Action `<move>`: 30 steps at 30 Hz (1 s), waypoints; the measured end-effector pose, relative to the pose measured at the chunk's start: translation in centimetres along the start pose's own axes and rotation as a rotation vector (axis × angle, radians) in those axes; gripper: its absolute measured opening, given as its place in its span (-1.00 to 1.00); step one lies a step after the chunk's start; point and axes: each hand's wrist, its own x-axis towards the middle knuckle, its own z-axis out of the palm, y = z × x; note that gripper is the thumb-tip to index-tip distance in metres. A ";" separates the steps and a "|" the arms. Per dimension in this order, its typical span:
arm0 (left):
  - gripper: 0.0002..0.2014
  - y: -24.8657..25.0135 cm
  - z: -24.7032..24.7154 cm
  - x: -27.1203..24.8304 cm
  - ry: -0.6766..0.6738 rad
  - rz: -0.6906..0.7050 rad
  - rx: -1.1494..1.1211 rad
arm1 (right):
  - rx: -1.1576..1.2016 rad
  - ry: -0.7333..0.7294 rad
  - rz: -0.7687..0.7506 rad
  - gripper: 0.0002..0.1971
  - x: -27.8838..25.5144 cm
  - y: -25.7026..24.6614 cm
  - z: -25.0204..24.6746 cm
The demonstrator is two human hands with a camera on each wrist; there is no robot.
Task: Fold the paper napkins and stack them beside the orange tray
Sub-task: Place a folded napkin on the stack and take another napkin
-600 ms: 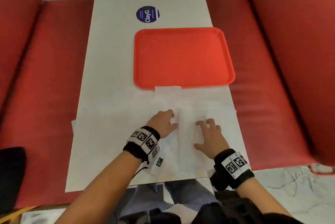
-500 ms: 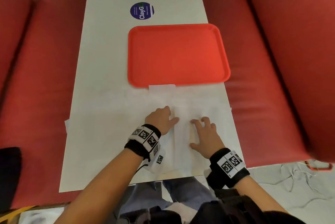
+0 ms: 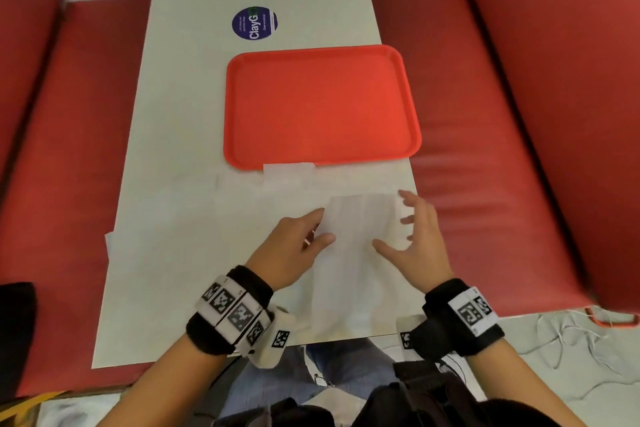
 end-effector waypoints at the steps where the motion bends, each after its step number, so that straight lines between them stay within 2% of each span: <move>1: -0.77 0.1 -0.7 -0.6 0.029 0.010 -0.058 | 0.086 -0.002 0.040 -0.08 0.4 -0.2 -0.3; 3: -0.69 -0.1 -2.2 -1.5 0.108 -0.006 -0.178 | 0.249 -0.078 0.112 0.01 0.7 -0.9 -0.2; 5: -0.66 -0.8 -3.5 -2.1 0.171 -0.052 -0.303 | 0.340 -0.185 0.132 -0.02 0.4 -1.6 0.7; 7: -0.74 -1.8 -4.7 -2.7 0.232 -0.126 -0.372 | 0.400 -0.242 0.159 -0.20 0.0 -2.5 1.8; 11: -0.89 -4.2 -6.2 -4.2 0.334 -0.294 -0.407 | 0.591 -0.169 0.203 -0.76 0.0 -4.5 4.1; 14: -0.83 -4.9 -6.4 -5.3 0.403 -0.391 -0.501 | 0.527 -0.141 0.152 -0.88 0.3 -6.2 6.1; 19: -0.77 -4.8 -7.4 -6.4 0.431 -0.250 -0.582 | 0.309 -0.260 0.000 -0.86 0.4 -10.0 9.5; 22: -0.80 -5.0 -8.4 -6.6 0.460 -0.118 -0.566 | 0.313 -0.303 -0.027 -0.81 0.1 -12.7 11.6; 24: -0.90 -5.8 -9.5 -6.9 0.490 -0.107 -0.526 | 0.367 -0.319 -0.036 -0.76 0.0 -14.5 13.0; 28: -0.64 -7.4 -12.4 -8.2 0.357 -0.048 -0.595 | 0.533 -0.321 -0.017 -0.73 -0.1 -17.4 15.6; 30: -0.65 -8.3 -13.6 -9.0 0.296 -0.017 -0.648 | 0.582 -0.327 0.009 -0.74 -0.1 -18.3 16.6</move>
